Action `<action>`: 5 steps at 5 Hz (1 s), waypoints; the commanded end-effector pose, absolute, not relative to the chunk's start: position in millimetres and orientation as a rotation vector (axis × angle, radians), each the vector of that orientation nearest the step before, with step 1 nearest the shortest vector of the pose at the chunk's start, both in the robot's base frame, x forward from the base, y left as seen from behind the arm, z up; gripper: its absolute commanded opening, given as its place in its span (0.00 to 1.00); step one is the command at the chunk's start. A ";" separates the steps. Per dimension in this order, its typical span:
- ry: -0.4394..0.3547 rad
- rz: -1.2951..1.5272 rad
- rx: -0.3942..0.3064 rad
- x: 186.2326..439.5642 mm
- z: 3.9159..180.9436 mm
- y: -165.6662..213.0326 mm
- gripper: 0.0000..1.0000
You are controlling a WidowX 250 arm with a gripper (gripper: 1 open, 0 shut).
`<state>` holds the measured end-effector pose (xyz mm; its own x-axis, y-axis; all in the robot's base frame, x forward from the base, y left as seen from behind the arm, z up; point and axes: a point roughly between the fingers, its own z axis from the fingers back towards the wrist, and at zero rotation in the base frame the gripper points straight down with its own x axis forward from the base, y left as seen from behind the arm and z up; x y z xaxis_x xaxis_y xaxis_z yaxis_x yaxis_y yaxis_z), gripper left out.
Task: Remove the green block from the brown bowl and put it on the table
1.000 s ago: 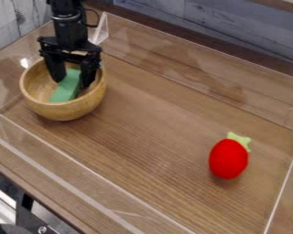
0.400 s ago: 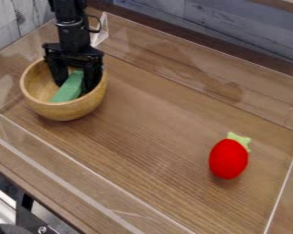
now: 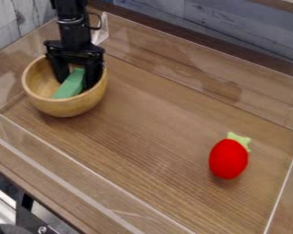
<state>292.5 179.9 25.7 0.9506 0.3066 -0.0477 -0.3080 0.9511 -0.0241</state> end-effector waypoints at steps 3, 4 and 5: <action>0.016 0.335 -0.039 296.5 32.3 190.4 0.00; -0.010 0.345 -0.055 296.9 49.8 188.7 0.00; -0.050 0.354 -0.075 297.5 74.6 185.2 0.00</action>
